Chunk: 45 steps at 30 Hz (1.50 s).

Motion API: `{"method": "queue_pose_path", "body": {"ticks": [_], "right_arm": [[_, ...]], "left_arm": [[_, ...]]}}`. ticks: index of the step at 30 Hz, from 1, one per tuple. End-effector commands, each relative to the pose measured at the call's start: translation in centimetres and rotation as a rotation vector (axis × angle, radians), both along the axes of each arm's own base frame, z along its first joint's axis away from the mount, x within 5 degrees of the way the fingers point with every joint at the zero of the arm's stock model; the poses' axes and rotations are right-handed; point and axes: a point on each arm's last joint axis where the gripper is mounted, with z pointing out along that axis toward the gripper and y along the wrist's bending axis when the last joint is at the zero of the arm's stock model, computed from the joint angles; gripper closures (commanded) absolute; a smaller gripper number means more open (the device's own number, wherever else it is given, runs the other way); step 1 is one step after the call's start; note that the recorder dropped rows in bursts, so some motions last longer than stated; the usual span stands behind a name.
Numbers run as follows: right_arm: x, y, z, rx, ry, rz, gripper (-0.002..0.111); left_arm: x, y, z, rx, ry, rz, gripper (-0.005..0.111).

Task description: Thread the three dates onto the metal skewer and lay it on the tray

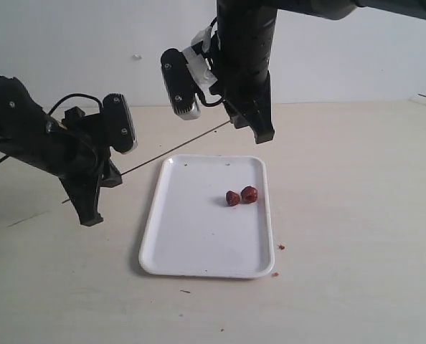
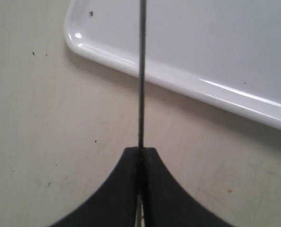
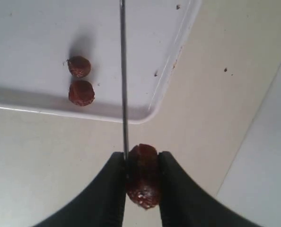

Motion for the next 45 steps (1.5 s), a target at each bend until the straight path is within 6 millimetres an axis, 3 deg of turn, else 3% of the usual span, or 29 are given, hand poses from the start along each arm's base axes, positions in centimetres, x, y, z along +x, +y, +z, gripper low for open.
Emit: {"method": "queue_pose_path", "body": {"ticks": [1,11,24,31,42,45], "right_arm": [[-0.2,0.0,0.7,0.017,-0.013,-0.004,0.085],[-0.2,0.0,0.7,0.017,-0.013,-0.004,0.085],[-0.3,0.0,0.7,0.019,-0.012,-0.004,0.085],[-0.3,0.0,0.7,0.02,-0.011,-0.004,0.085],[-0.4,0.2,0.6,0.043,0.002,-0.005,0.085],[-0.5,0.5,0.6,0.066,0.015,0.01,0.085]], "left_arm": [[0.5,-0.2,-0.3,0.004,-0.039,0.003,0.107],[1.0,1.4,-0.4,0.004,-0.019,0.054,0.107],[1.0,1.4,-0.4,0.002,-0.011,0.051,0.107],[0.5,-0.6,-0.2,-0.006,-0.061,0.004,0.107],[0.9,-0.6,0.0,-0.024,-0.1,0.024,0.107],[0.6,-1.6,0.1,-0.029,-0.117,0.001,0.107]]}}
